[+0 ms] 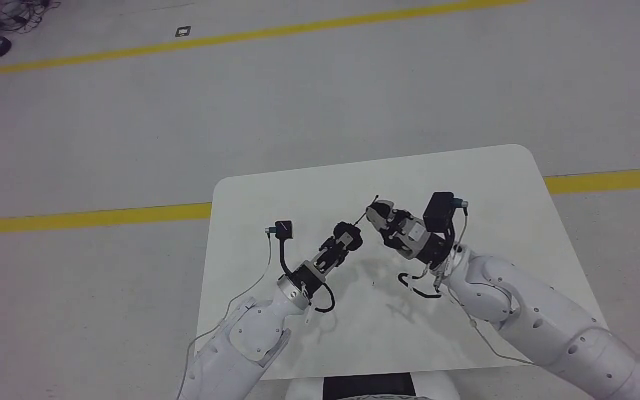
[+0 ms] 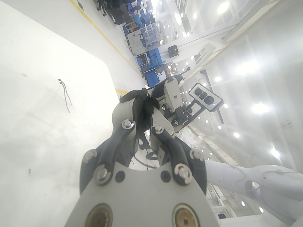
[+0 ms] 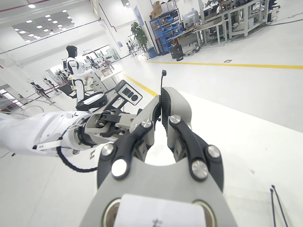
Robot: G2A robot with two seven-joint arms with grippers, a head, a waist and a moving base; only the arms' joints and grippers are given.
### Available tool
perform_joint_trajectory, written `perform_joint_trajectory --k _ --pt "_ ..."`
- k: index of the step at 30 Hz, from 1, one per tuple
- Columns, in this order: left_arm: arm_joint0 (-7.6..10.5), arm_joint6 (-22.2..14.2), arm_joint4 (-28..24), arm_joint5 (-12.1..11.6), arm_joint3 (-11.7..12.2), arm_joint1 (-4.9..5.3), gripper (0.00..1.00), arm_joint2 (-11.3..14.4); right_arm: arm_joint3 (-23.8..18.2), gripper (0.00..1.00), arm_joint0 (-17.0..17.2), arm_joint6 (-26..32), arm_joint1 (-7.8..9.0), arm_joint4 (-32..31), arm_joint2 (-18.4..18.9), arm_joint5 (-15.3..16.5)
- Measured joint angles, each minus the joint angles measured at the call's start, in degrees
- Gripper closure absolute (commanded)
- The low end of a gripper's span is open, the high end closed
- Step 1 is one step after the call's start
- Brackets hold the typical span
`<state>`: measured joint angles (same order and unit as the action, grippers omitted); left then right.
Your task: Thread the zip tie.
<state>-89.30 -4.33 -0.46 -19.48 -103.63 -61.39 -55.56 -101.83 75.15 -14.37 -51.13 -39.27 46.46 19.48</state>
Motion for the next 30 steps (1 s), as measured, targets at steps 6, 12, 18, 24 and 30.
perform_joint_trajectory --k 6,12,18,24,30 --pt "0.0 0.0 0.0 0.0 0.0 0.0 1.0 0.0 0.1 1.0 0.3 0.0 0.12 -0.5 0.5 0.0" --pt "0.0 0.0 0.0 0.0 0.0 0.0 1.0 0.0 -0.4 1.0 0.6 0.4 0.11 -0.3 0.6 0.0" --pt "0.0 0.0 0.0 0.0 0.0 0.0 1.0 0.0 -1.2 1.0 0.1 0.8 -0.05 -0.1 -0.7 0.0" --pt "0.0 0.0 0.0 0.0 0.0 0.0 1.0 0.0 -0.5 1.0 -0.6 1.0 -0.11 0.0 -1.5 0.0" --pt "0.22 0.1 0.0 0.4 -0.1 -0.17 1.0 0.2 0.0 1.0 -1.1 1.3 -0.09 -0.1 -1.9 0.0"
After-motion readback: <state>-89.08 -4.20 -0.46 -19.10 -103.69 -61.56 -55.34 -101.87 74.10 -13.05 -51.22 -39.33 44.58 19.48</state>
